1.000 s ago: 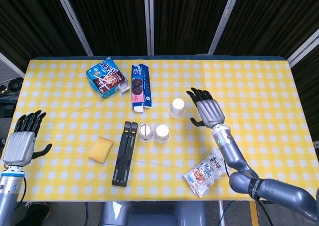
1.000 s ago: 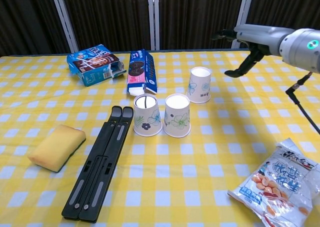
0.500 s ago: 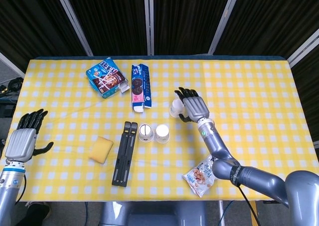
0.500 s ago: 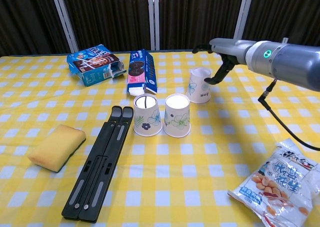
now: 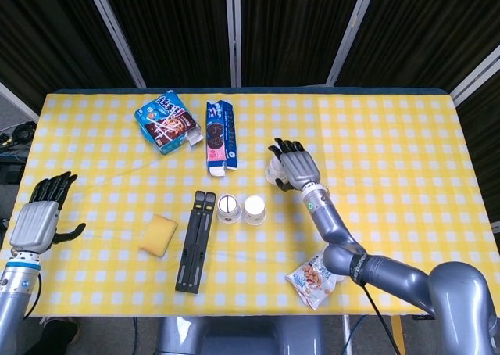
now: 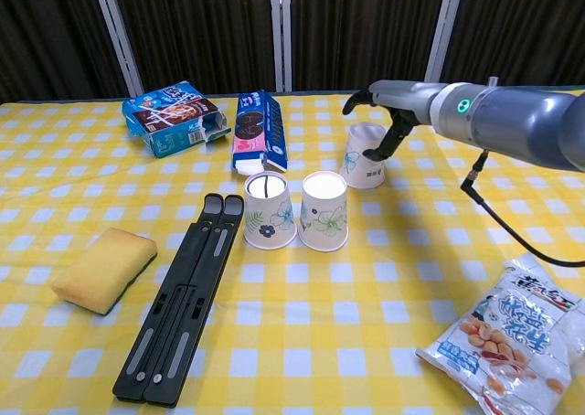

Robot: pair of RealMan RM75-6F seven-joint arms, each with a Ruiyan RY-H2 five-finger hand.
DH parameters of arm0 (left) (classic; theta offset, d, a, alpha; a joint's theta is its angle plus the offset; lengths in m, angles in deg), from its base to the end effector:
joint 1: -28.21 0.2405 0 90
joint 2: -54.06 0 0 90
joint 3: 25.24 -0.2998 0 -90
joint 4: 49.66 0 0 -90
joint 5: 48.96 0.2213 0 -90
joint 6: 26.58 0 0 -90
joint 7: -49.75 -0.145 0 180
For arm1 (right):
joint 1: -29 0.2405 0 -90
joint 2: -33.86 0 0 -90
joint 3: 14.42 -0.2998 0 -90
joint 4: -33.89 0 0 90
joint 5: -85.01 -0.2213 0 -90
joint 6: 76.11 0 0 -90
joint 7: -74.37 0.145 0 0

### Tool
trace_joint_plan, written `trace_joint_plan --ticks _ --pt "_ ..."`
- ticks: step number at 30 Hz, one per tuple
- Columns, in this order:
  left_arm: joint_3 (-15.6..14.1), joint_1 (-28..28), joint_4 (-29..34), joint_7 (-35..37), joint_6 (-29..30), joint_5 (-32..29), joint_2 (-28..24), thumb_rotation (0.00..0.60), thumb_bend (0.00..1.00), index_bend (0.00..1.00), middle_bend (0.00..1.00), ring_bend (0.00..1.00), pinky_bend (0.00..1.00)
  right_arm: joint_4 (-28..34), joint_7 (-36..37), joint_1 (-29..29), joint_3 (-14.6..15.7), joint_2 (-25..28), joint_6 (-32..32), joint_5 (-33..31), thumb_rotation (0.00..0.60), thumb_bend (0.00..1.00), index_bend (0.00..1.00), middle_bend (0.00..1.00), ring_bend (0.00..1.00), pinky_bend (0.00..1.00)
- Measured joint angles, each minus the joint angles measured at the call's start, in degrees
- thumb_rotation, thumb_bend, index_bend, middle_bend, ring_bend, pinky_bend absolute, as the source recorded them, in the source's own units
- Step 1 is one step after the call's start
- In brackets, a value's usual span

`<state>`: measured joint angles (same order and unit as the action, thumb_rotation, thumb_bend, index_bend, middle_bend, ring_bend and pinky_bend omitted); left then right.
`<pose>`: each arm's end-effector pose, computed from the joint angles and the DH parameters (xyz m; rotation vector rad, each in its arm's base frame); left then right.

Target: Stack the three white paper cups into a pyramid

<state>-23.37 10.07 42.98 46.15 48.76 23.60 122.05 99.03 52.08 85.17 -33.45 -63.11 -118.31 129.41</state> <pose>-0.3373 0.2602 0.1276 -1.4372 -1.0181 -0.8565 -0.1349 -0.4745 -0.0507 1.7576 -1.0832 0.8533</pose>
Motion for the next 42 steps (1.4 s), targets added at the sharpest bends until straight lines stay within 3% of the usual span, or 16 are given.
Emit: trace_joint_plan --ticks 13,21,30,42 --pt "1.0 0.6 0.0 0.3 -1.3 0.7 -0.1 0.6 0.26 0.0 0.0 0.0 0.0 -3.2 -0.4 1.4 1.2 -1.7 -0.1 -1.1 0.6 0.38 0.26 0.0 0.0 0.0" --pt "1.3 0.8 0.1 0.5 -1.8 1.3 -0.2 0.6 0.26 0.0 0.0 0.0 0.0 -4.3 -0.9 1.7 1.7 -2.0 -0.2 -1.6 0.6 0.39 0.23 0.0 0.0 0.0" --pt "1.6 0.9 0.3 0.7 -2.6 1.6 -0.4 0.6 0.26 0.0 0.0 0.0 0.0 -3.2 -2.4 1.5 2.4 -1.5 -1.5 -2.5 0.6 0.42 0.33 0.0 0.0 0.0" --pt "2.1 1.5 0.4 0.8 -2.4 2.1 -0.5 0.6 0.26 0.0 0.0 0.0 0.0 2.5 -3.5 0.4 2.7 0.5 -5.3 -1.6 0.6 0.42 0.34 0.0 0.0 0.0"
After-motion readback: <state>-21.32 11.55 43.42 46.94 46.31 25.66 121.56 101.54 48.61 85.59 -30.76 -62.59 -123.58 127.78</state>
